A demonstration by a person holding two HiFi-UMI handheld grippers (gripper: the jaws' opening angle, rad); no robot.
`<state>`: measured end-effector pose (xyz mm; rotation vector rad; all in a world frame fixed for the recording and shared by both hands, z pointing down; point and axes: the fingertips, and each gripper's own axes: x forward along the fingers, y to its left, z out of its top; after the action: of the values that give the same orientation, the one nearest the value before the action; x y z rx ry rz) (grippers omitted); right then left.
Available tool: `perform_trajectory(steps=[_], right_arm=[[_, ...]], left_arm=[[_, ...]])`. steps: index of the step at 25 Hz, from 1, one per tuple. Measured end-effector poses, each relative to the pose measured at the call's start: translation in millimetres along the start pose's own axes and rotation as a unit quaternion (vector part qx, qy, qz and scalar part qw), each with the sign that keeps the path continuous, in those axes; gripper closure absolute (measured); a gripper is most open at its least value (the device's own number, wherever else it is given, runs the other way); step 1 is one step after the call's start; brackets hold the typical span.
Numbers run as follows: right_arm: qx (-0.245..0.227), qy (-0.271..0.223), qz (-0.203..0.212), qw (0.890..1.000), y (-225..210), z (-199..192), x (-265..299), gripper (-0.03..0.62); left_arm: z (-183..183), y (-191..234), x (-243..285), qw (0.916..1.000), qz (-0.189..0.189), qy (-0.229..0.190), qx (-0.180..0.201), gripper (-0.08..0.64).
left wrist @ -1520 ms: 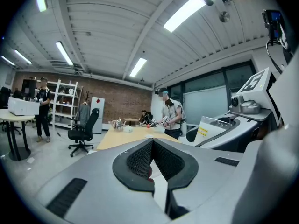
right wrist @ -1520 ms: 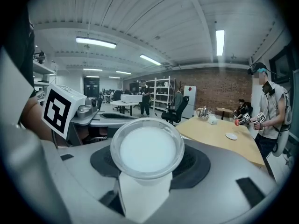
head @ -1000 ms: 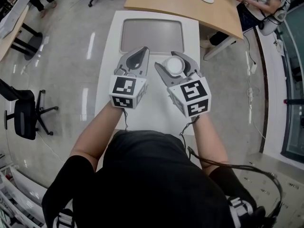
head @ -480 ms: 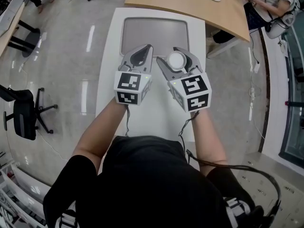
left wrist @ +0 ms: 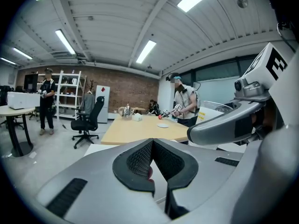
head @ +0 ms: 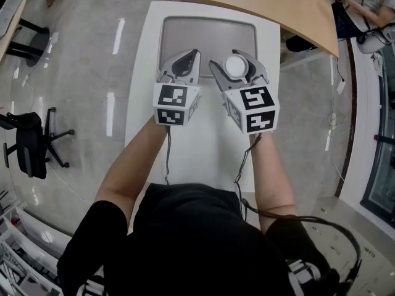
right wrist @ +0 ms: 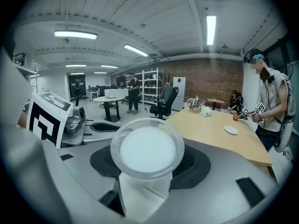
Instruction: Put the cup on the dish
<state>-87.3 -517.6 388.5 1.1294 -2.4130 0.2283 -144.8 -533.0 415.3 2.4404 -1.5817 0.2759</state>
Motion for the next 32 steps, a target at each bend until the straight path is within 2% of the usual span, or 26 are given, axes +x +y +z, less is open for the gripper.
perform_trajectory(steps=[6,15,20,32], right_arm=[[0.006,0.018,-0.011,1.0,-22,-23,52,0.337],[0.027,0.044,-0.022,0.998,-38,-58,125,0.337],[0.026,0.059,-0.025,0.998,-45,-81,153,0.337],[0.025,0.085,-0.029,0.996,-53,-123,194,0.337]], left_arm=[[-34,30,41,0.9998,0.013,0.012,-0.009,0.557],[-76,68,86,0.9995,0.03,0.013,0.001,0.557],[-92,73,105,0.9993,0.032,0.008,0.02,0.557],[-113,77,123,0.9995,0.03,-0.002,0.005,0.557]])
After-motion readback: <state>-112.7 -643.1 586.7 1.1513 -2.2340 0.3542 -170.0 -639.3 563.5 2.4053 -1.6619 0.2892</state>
